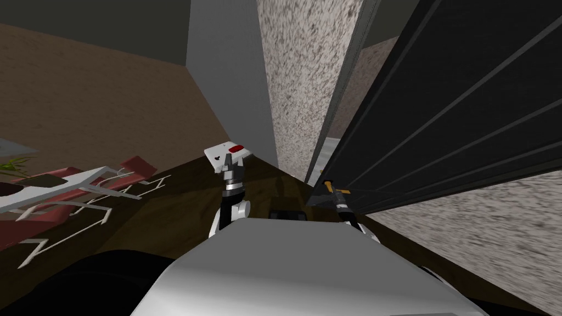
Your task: Pull the door open
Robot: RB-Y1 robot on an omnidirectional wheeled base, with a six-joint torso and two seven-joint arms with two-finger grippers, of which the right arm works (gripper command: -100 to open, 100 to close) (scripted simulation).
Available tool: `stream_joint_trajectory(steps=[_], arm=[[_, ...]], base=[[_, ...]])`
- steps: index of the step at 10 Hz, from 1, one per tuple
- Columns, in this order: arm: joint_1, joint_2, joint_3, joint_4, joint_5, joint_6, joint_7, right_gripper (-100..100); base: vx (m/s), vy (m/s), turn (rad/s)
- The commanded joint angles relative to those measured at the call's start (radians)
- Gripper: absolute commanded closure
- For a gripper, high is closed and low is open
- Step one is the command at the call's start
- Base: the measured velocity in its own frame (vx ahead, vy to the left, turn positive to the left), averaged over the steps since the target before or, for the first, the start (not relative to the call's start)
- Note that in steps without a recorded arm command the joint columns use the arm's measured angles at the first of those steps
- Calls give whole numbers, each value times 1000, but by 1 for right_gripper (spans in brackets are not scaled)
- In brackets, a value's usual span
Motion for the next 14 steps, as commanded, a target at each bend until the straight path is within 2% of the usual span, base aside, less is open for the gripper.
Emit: stream_joint_trajectory(steps=[1,4,5,6,7,10,14], arm=[[25,-18,16,0,6,-31,-24,100],[64,-54,41,7,14,-91,-64,100],[67,-57,44,8,15,-97,-68,100],[66,-50,44,4,15,-88,-62,100],[79,-58,53,18,17,-117,-73,100],[92,-69,60,29,17,-147,-84,100],[120,-95,75,55,17,-213,-107,100]], base=[[-195,-86,163],[-204,-50,148],[-184,-77,102],[-74,-24,21],[-153,-50,189],[-168,-59,147],[-212,-68,176]])
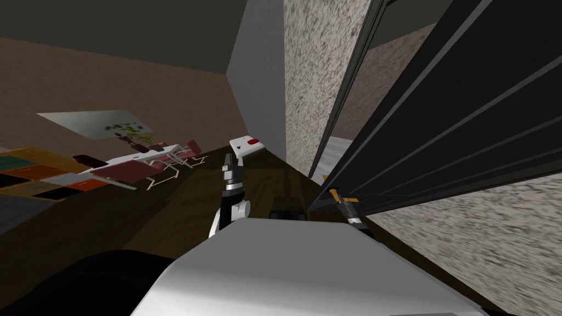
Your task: Pull the door open
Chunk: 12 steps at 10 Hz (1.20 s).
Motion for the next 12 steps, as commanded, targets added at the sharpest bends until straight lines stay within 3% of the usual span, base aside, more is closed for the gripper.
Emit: stream_joint_trajectory(steps=[1,3,4,12], arm=[[3,-10,4,25,-1,-31,-10,100],[12,-18,9,34,-1,-53,-18,100],[12,-11,11,27,1,-40,-13,100],[20,-24,23,68,-3,-98,-26,100]], base=[[-189,-63,135],[-166,-38,97],[-82,-16,25],[-179,-67,162]])
